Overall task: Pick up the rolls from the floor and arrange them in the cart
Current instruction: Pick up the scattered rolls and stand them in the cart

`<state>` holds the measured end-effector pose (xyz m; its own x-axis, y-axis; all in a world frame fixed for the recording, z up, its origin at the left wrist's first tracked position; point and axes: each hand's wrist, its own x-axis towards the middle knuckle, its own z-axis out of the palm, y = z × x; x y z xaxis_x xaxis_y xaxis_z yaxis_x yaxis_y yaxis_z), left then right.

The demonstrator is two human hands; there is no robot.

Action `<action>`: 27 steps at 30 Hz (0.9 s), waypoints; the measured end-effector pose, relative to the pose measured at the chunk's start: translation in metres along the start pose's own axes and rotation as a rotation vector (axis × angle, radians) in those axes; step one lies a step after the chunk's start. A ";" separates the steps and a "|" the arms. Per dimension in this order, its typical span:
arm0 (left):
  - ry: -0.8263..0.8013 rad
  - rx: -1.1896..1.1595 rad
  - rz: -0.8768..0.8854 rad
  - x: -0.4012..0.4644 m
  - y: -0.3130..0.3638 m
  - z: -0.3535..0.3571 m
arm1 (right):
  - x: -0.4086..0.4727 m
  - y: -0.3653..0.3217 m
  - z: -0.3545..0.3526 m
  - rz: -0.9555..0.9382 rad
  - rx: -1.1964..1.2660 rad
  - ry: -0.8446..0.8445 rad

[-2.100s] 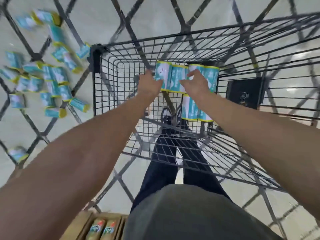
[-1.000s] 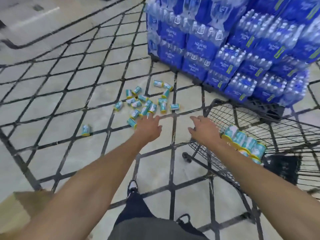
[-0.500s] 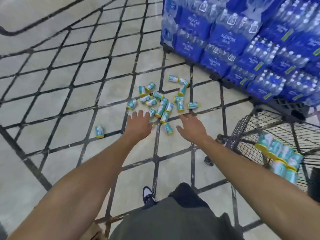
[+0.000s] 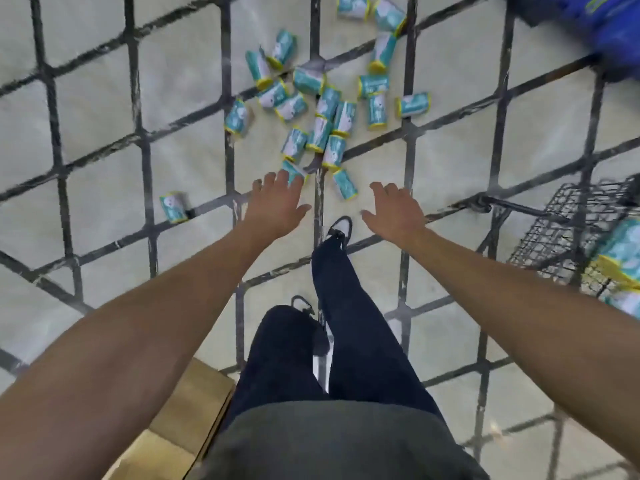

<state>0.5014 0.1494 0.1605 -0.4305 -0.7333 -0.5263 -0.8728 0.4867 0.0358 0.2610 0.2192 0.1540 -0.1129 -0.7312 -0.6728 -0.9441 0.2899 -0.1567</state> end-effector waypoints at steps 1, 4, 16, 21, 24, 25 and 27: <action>-0.019 -0.003 0.012 0.024 -0.005 0.015 | 0.025 0.000 0.007 0.006 0.009 -0.007; -0.084 0.011 0.059 0.097 -0.019 0.076 | 0.105 0.000 0.045 0.056 0.116 -0.043; -0.212 0.257 0.346 0.355 -0.098 0.364 | 0.390 0.017 0.294 0.306 0.367 -0.089; -0.176 0.334 0.542 0.412 -0.106 0.443 | 0.469 0.032 0.368 0.377 0.386 -0.072; -0.098 0.375 0.600 0.425 -0.113 0.464 | 0.487 0.033 0.393 0.401 0.305 0.044; -0.074 0.384 0.619 0.426 -0.115 0.469 | 0.490 0.033 0.397 0.404 0.279 0.092; -0.038 0.372 0.659 0.428 -0.119 0.472 | 0.493 0.034 0.400 0.399 0.255 0.135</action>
<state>0.5300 0.0019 -0.4702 -0.8225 -0.2213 -0.5240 -0.2991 0.9518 0.0675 0.2968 0.1161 -0.4722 -0.5056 -0.6009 -0.6191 -0.7149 0.6935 -0.0893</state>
